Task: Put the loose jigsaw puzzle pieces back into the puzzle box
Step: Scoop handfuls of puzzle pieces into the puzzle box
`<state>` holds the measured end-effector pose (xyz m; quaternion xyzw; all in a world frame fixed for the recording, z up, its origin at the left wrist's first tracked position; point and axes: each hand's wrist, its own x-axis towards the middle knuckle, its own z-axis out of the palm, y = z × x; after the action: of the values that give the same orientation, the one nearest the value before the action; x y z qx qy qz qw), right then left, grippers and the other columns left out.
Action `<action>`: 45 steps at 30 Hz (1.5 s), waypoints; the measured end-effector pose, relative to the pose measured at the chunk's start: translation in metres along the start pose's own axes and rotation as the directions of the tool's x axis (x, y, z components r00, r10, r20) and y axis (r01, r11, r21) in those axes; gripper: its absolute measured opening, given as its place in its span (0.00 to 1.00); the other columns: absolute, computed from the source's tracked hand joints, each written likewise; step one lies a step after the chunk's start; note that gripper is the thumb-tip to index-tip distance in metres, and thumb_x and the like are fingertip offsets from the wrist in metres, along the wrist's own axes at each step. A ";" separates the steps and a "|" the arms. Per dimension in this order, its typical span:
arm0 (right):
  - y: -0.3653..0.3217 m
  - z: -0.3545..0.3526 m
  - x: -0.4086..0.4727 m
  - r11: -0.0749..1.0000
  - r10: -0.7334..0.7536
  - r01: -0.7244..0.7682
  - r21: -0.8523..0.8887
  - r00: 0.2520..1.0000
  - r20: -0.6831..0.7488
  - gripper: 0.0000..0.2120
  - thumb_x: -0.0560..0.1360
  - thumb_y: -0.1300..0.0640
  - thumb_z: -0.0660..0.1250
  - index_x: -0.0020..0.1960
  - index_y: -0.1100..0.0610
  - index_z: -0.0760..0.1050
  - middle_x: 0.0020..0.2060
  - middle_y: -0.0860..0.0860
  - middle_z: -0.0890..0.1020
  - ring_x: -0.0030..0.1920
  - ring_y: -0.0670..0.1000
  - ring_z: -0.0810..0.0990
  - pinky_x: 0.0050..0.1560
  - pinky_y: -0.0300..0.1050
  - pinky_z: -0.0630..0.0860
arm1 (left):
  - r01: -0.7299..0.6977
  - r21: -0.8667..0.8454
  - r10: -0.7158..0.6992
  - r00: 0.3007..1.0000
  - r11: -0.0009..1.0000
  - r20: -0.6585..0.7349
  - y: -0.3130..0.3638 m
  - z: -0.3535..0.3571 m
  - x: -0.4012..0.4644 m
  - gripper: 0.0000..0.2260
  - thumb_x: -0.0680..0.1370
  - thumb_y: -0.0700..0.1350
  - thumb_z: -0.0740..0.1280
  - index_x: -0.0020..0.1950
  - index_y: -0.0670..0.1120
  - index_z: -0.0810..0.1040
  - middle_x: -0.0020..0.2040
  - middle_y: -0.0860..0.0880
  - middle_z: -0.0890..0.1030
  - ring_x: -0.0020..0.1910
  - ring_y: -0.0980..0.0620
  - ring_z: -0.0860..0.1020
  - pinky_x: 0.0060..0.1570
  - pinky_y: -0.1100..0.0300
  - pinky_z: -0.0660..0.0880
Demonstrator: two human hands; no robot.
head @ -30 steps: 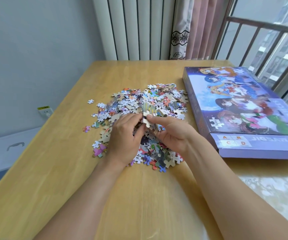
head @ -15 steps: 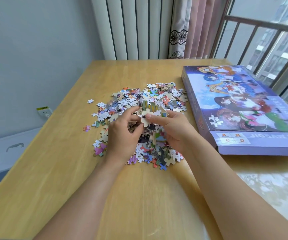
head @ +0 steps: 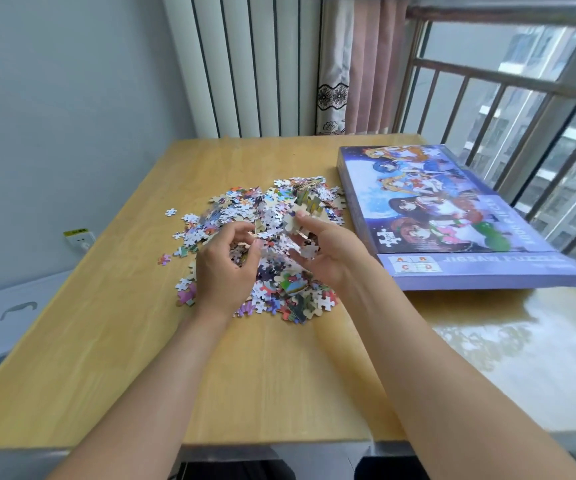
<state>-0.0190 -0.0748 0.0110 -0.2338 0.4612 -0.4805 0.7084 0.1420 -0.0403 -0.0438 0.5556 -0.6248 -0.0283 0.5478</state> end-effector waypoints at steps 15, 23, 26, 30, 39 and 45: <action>-0.008 -0.073 -0.102 0.981 0.152 -0.165 0.103 0.981 0.119 0.10 0.77 0.65 0.71 0.58 0.62 0.78 0.51 0.58 0.81 0.46 0.53 0.80 0.37 0.38 0.82 | -0.153 0.054 0.087 0.780 0.987 0.619 0.082 0.040 0.004 0.32 0.67 0.36 0.75 0.69 0.49 0.73 0.64 0.48 0.77 0.64 0.48 0.75 0.62 0.53 0.74; -0.015 -0.116 -0.131 0.989 0.090 -0.101 0.109 0.991 0.099 0.19 0.77 0.65 0.71 0.66 0.67 0.76 0.56 0.59 0.83 0.47 0.53 0.82 0.38 0.38 0.82 | -0.098 -0.132 0.158 0.784 0.986 0.600 0.128 0.093 -0.002 0.16 0.69 0.48 0.68 0.55 0.47 0.84 0.54 0.49 0.84 0.57 0.48 0.80 0.58 0.58 0.76; -0.014 -0.136 -0.133 0.986 0.096 -0.102 0.129 0.994 0.053 0.19 0.76 0.65 0.72 0.66 0.67 0.76 0.62 0.61 0.82 0.48 0.54 0.82 0.39 0.40 0.83 | -0.066 -0.082 0.101 0.823 0.994 0.559 0.128 0.108 0.009 0.09 0.76 0.43 0.72 0.56 0.47 0.86 0.49 0.48 0.86 0.47 0.57 0.82 0.48 0.60 0.78; -0.021 -0.153 -0.128 0.976 0.100 -0.101 0.194 0.995 0.017 0.13 0.77 0.65 0.71 0.61 0.66 0.77 0.49 0.59 0.84 0.40 0.52 0.81 0.37 0.38 0.82 | 0.018 -0.096 0.028 0.886 0.995 0.462 0.133 0.117 0.016 0.10 0.78 0.49 0.72 0.56 0.47 0.86 0.48 0.52 0.87 0.46 0.57 0.82 0.44 0.66 0.75; -0.088 -0.173 -0.103 0.969 0.073 -0.021 0.246 0.976 -0.206 0.05 0.78 0.64 0.70 0.45 0.65 0.77 0.41 0.61 0.79 0.36 0.52 0.79 0.34 0.39 0.80 | 0.059 -0.139 -0.005 0.933 0.989 0.360 0.160 0.111 0.042 0.14 0.78 0.53 0.71 0.46 0.43 0.86 0.44 0.43 0.86 0.43 0.47 0.81 0.45 0.54 0.75; -0.122 -0.164 -0.093 0.974 0.028 0.043 0.221 0.952 -0.306 0.05 0.78 0.65 0.69 0.51 0.66 0.75 0.48 0.62 0.77 0.47 0.57 0.82 0.41 0.46 0.84 | 0.087 -0.202 -0.003 0.924 0.975 0.383 0.169 0.105 0.044 0.11 0.79 0.52 0.70 0.44 0.46 0.87 0.38 0.49 0.85 0.34 0.53 0.76 0.35 0.64 0.71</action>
<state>-0.2302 -0.0249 0.0688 -0.0762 0.5075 -0.5628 0.6480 -0.0357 -0.0676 0.0522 0.4911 -0.6993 -0.2155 0.4725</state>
